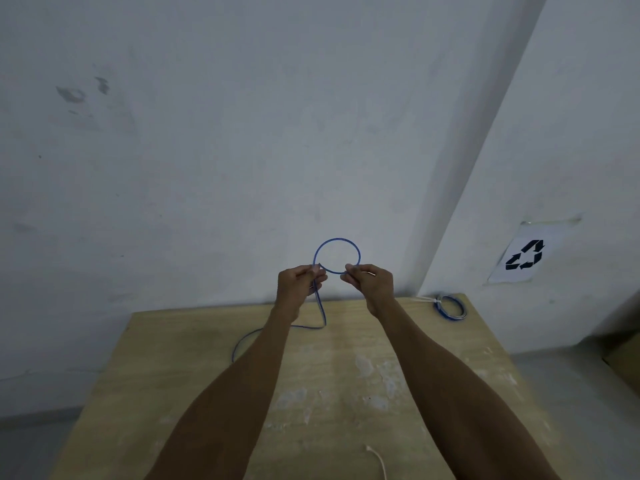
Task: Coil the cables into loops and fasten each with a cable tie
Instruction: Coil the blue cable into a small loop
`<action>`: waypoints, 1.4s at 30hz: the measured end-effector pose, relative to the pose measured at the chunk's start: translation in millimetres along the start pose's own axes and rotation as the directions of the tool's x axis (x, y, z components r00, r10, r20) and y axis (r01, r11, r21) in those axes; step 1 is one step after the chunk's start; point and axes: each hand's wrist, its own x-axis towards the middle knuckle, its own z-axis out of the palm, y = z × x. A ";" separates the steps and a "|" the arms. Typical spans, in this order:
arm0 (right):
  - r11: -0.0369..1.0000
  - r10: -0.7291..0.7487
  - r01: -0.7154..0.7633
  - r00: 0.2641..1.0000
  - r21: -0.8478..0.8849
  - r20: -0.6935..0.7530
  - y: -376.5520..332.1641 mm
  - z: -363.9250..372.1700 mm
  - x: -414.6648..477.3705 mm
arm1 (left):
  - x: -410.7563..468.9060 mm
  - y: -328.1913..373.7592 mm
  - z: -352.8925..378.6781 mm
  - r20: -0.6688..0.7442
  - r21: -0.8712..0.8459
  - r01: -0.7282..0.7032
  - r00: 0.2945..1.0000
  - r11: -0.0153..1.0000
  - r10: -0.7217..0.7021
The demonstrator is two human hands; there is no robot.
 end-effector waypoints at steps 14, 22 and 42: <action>0.976 -0.012 0.031 0.996 -0.216 0.089 -4.1 5.8 -7.6 | 4.5 18.6 17.6 -0.032 -0.112 0.015 0.999 0.994 -0.018; 0.936 -0.169 0.204 0.976 -0.287 0.140 -21.1 -9.6 1.8 | 12.9 30.0 -1.8 0.127 0.178 -0.112 0.988 0.978 0.090; 0.848 -0.239 0.346 0.925 -0.400 0.295 -37.5 2.4 4.0 | 10.3 49.0 -14.8 0.218 0.174 -0.247 0.954 0.953 0.208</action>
